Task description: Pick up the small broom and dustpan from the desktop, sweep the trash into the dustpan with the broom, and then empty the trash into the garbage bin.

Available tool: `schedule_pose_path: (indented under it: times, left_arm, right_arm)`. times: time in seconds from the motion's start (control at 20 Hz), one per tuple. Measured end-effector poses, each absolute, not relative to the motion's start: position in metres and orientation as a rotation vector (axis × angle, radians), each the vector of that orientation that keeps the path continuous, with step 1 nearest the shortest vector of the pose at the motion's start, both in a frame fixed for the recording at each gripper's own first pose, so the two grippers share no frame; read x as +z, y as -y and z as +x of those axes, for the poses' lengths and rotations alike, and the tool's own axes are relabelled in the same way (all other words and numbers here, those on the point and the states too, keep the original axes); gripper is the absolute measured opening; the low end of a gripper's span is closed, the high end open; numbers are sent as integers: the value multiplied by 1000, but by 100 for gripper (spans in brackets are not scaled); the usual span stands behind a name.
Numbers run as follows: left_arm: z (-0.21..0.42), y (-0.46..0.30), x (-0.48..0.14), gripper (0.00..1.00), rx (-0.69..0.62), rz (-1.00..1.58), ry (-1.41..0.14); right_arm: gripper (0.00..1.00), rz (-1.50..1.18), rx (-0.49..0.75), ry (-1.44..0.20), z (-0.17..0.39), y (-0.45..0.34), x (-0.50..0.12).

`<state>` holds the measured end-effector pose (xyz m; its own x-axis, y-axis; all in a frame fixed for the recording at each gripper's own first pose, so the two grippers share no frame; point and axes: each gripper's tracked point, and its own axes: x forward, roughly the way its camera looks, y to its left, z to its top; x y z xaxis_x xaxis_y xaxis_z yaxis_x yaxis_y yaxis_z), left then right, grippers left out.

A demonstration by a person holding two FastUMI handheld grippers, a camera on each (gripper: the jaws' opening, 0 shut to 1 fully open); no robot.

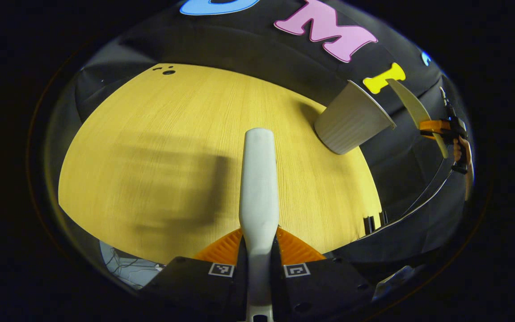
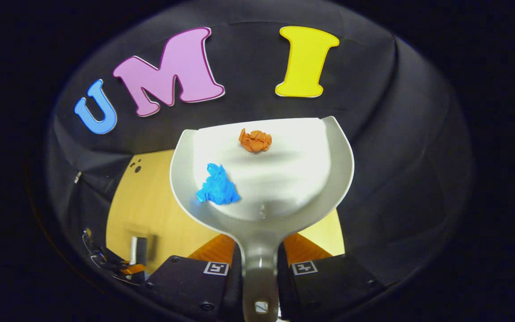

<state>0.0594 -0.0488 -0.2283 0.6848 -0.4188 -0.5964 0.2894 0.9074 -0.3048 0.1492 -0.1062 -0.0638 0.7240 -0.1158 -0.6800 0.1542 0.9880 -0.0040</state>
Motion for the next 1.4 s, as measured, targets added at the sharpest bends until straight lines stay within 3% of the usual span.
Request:
schedule_pose_path:
  times: [0.35,0.4,0.45,0.65,1.15,1.2,1.4]
  left_arm:
    - [62,35,-229,25,-335,-253,-720]
    - [61,35,-231,26,-332,-266,-729]
    - [60,35,-232,26,-329,-275,-731]
    - [59,35,-235,26,-318,-279,-728]
    - [65,38,-229,26,-336,-254,-724]
    - [64,38,-230,25,-338,-249,-729]
    - [61,38,-236,24,-343,-237,-755]
  right_arm:
    - [36,-147,-213,-752,190,130,-90]
    - [41,-179,-217,-744,198,129,-91]
    - [36,-214,-221,-734,203,127,-92]
    - [36,-428,-264,-705,220,136,-94]
    - [36,-1023,-324,-626,221,145,-70]
    - [31,-1054,-330,-624,219,147,-70]
    - [35,-1267,-347,-606,214,146,-52]
